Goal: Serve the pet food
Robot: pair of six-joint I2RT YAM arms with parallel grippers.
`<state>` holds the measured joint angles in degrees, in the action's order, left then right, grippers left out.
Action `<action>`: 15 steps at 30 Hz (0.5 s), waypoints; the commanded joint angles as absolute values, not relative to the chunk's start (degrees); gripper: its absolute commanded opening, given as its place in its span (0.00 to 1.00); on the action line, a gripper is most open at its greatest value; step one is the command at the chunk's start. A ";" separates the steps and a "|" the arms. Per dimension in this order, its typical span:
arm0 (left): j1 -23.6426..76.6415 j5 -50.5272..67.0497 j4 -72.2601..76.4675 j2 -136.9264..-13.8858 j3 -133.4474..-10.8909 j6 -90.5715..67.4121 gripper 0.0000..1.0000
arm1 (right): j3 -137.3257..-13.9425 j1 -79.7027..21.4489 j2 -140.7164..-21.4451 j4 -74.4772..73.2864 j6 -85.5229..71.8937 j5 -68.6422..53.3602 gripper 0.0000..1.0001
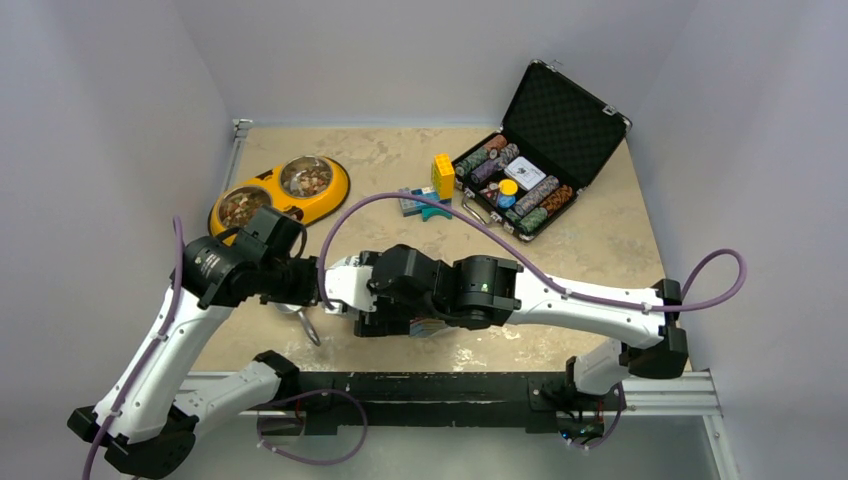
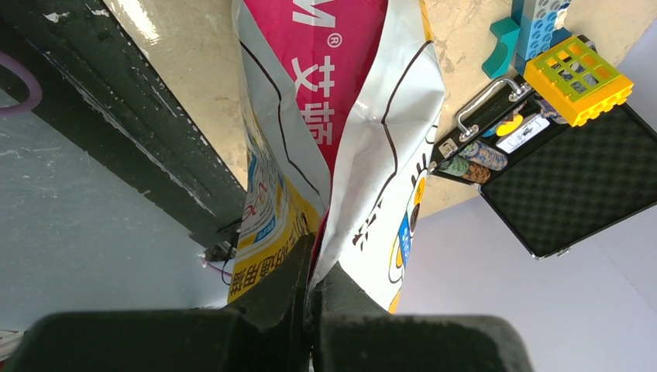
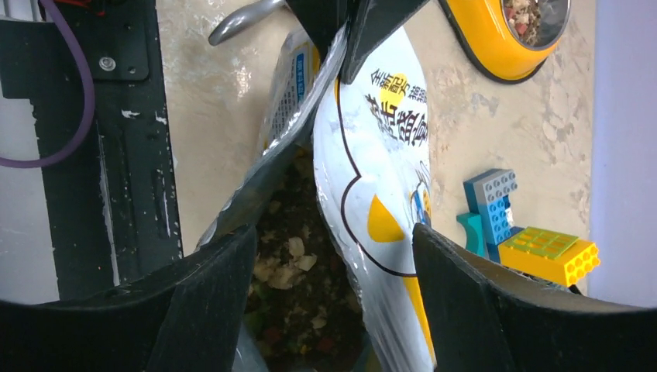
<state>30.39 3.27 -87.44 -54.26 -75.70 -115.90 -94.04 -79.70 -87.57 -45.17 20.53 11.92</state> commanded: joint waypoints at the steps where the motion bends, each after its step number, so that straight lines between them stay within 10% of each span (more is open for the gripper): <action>1: 29.44 4.11 -83.73 -51.40 -78.54 -117.56 0.00 | -92.63 -80.02 -82.17 -42.33 20.38 13.61 0.80; 15: 29.37 5.68 -84.00 -52.76 -80.53 -117.69 0.00 | -93.31 -79.72 -77.87 -46.73 12.74 4.16 0.81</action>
